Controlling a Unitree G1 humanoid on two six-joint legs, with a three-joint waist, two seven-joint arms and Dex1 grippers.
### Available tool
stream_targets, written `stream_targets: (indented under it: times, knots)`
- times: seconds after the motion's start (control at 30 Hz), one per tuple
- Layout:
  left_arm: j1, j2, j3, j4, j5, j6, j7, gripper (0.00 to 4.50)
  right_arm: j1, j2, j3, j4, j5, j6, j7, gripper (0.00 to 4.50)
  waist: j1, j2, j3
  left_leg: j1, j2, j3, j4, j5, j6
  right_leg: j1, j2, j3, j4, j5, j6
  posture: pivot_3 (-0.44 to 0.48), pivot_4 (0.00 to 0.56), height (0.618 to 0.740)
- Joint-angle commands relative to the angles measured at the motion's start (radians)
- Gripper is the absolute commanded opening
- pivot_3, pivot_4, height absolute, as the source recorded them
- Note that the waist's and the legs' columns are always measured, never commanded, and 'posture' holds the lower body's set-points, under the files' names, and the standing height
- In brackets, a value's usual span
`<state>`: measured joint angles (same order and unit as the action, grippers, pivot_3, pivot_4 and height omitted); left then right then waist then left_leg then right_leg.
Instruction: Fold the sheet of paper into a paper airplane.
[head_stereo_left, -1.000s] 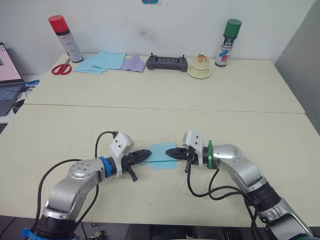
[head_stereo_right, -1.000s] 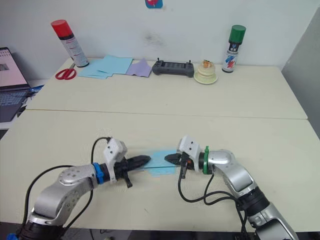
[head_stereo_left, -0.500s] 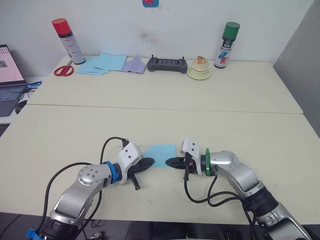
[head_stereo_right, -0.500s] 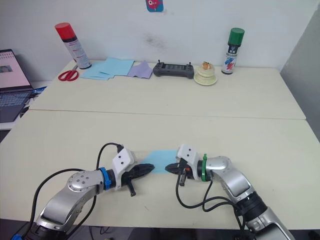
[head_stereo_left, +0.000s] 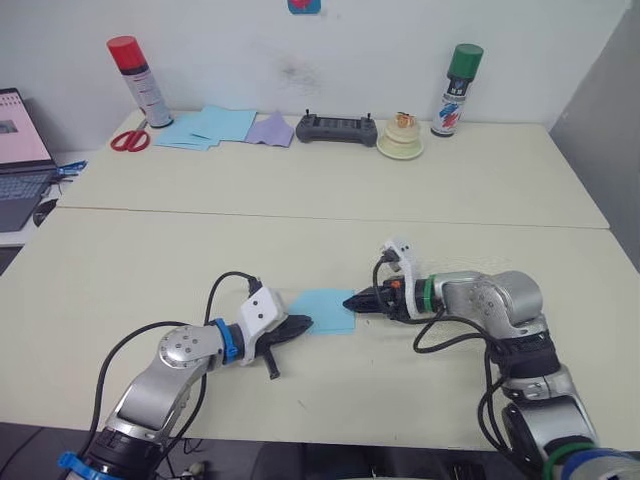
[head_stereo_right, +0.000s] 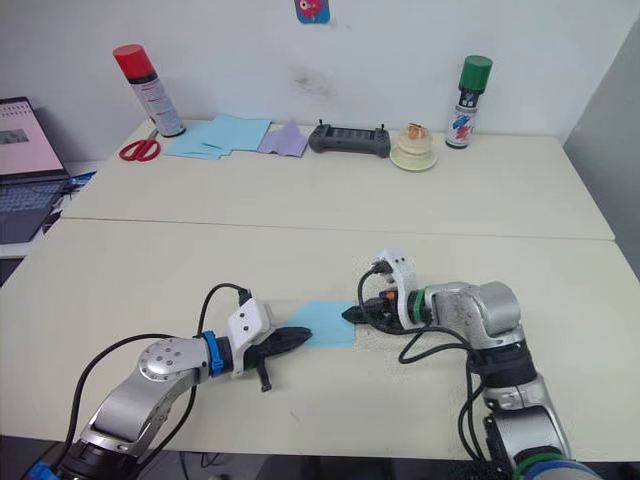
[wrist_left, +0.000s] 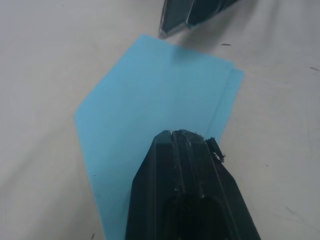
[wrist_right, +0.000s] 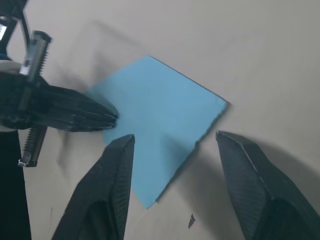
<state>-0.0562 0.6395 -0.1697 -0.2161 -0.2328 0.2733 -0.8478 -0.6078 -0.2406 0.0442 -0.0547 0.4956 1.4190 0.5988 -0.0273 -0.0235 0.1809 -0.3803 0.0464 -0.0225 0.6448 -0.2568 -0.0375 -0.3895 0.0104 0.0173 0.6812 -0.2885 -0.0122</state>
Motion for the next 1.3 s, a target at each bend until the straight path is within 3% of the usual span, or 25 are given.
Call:
stream_targets:
  times: [0.03, 0.33, 0.5, 0.67, 1.0, 1.3]
  knots:
    - [0.027, -0.004, -0.025, 0.014, 0.021, 0.002, -0.01, 0.0, -0.019, 0.037, -0.076, 0.028, -0.001, 0.089, -0.078, 2.67, -0.001, 0.0, -0.001, 0.0, 0.0, 0.0, 0.0, 0.0, 0.0, 0.0, 0.0, 0.0, 0.0, 0.0, 0.0, 0.0, 0.15, 0.74]
    - [0.062, -0.012, -0.026, -0.006, 0.019, -0.005, -0.002, 0.0, -0.038, 0.194, -0.221, 0.06, 0.022, 0.195, -0.167, 2.67, -0.004, 0.001, -0.005, 0.001, 0.0, 0.0, -0.001, 0.0, 0.0, 0.0, 0.001, 0.0, 0.0, -0.002, 0.004, 0.0, 0.15, 0.74]
    - [0.062, -0.008, -0.025, -0.002, 0.02, -0.01, -0.009, 0.0, -0.043, 0.216, -0.254, 0.065, 0.057, 0.195, -0.156, 2.67, -0.005, 0.002, -0.005, 0.0, 0.0, 0.0, -0.001, 0.0, 0.0, 0.0, 0.002, 0.0, 0.0, -0.002, 0.004, 0.0, 0.15, 0.74]
    - [0.051, -0.011, -0.032, 0.02, 0.024, -0.02, -0.019, 0.0, 0.005, 0.124, -0.088, 0.092, 0.068, -0.024, 0.005, 2.67, -0.005, 0.002, -0.005, 0.0, 0.0, 0.001, -0.001, 0.0, 0.0, -0.001, 0.002, -0.001, -0.001, -0.003, 0.004, 0.0, 0.15, 0.74]
    - [0.053, 0.014, -0.027, 0.028, 0.025, -0.017, -0.059, 0.0, -0.015, 0.096, 0.113, 0.25, -0.016, -0.45, 0.237, 2.67, -0.005, 0.002, -0.005, 0.0, 0.0, 0.002, -0.001, 0.0, 0.0, -0.001, 0.003, -0.001, -0.001, -0.003, 0.004, 0.0, 0.15, 0.74]
    - [0.051, 0.037, -0.013, 0.039, 0.028, -0.017, -0.08, 0.0, -0.098, 0.131, 0.165, 0.41, -0.034, -0.552, 0.354, 2.67, -0.006, 0.002, -0.004, 0.0, 0.001, 0.002, -0.002, 0.0, 0.0, -0.001, 0.003, -0.001, -0.001, -0.003, 0.004, 0.0, 0.15, 0.74]
